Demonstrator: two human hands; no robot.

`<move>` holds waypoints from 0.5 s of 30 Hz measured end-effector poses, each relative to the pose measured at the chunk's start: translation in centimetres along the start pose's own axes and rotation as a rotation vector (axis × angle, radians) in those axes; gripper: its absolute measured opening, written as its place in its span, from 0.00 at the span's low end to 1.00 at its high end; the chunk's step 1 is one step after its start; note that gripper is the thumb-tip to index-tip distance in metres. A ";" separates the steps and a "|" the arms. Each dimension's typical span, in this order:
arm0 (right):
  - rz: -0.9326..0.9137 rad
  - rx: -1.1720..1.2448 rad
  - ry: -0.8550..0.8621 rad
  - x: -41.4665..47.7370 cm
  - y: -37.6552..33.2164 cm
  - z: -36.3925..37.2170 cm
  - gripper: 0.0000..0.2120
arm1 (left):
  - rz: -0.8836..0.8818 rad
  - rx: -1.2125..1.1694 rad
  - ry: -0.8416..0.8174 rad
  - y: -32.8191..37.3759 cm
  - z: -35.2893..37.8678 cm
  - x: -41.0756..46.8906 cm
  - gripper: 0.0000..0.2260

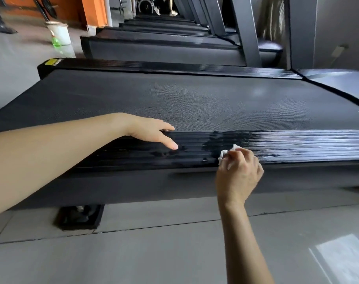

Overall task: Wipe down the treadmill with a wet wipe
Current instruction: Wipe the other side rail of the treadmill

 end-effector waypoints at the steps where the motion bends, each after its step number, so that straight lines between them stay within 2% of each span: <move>1: -0.047 -0.017 -0.023 -0.5 -0.8 0.2 0.03 | 0.004 -0.034 0.008 -0.3 0.0 0.2 0.39; 3: -0.144 0.020 -0.106 -2.9 -3.9 0.8 0.05 | -0.013 -0.089 0.051 -1.1 -0.2 0.4 0.36; 9: -0.530 0.124 -0.575 -12.2 -16.2 1.4 0.16 | -0.027 -0.102 0.213 -2.8 -1.1 -0.2 0.15; 10: -0.548 0.111 -0.603 -12.0 -16.4 1.5 0.19 | -0.025 -0.109 0.226 -3.0 -1.0 -0.3 0.13; 12: -0.531 0.072 -0.552 -9.8 -14.5 1.7 0.22 | -0.023 -0.123 0.230 -3.3 -0.9 -0.2 0.13; 15: -0.388 -0.123 -0.428 -3.8 -8.2 2.4 0.28 | -0.013 -0.149 0.218 -3.4 -0.7 0.0 0.12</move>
Point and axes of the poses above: each hand's wrist, its own x-axis towards the middle knuckle, its own z-axis out of the palm, y = z × x, the point moved 4 cm from there along x, towards the middle knuckle, and after that the axes turned 6 degrees about y, right-handed, at the moved point
